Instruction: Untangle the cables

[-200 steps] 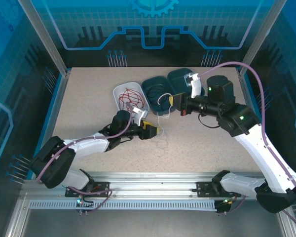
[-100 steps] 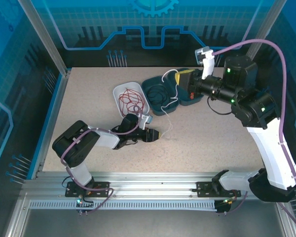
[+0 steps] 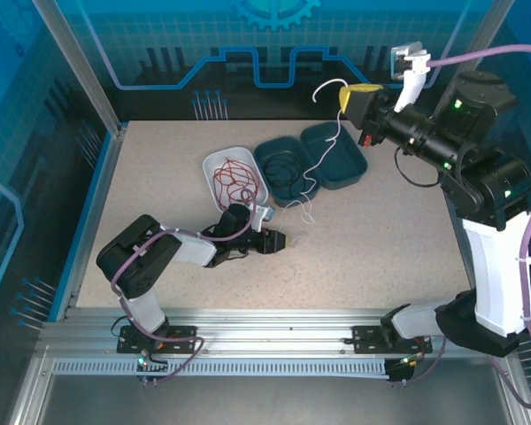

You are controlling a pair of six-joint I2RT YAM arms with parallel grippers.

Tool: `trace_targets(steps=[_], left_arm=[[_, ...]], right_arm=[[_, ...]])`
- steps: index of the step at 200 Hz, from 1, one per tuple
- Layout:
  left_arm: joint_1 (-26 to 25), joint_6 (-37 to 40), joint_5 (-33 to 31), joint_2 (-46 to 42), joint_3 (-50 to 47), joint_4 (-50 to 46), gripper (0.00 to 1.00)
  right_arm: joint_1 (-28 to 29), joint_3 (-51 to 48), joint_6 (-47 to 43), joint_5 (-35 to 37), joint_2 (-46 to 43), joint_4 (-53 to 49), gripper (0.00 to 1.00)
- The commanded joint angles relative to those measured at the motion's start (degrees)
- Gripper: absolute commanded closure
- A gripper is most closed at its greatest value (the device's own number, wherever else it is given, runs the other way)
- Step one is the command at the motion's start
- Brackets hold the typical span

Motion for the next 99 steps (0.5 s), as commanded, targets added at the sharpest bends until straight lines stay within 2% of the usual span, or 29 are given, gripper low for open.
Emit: trace_targets(steps=[1, 22, 40, 55, 73, 99], left_arm=[[-0.4, 0.7, -1.9, 0.4, 0.6, 0.4, 0.61], [-0.3, -0.2, -3.4, 1.3, 0.5, 0.0, 0.69], [-0.4, -0.4, -3.9, 1.7, 0.4, -0.3, 0.71], [-0.3, -0.5, -4.8, 1.6, 0.2, -0.9, 0.82], [-0.4, -0.5, -7.1, 1.0, -0.4, -2.9, 0.91], [-0.3, 0.2, -11.1, -0.9, -1.0, -7.3, 0.91]], right_arm=[[-1.7, 5.1, -0.1, -0.8, 1.8, 2.1, 0.99], [-3.3, 9.3, 0.3, -1.4, 3.4, 2.0, 0.99], [-5.1, 11.9, 0.8, -2.3, 4.2, 2.5, 0.99], [-6.9, 13.6, 1.0, -2.4, 4.4, 2.8, 0.99], [-9.0, 13.9, 1.0, -1.3, 3.8, 3.4, 0.99], [-11.4, 12.1, 0.2, 0.7, 1.7, 5.0, 0.98]])
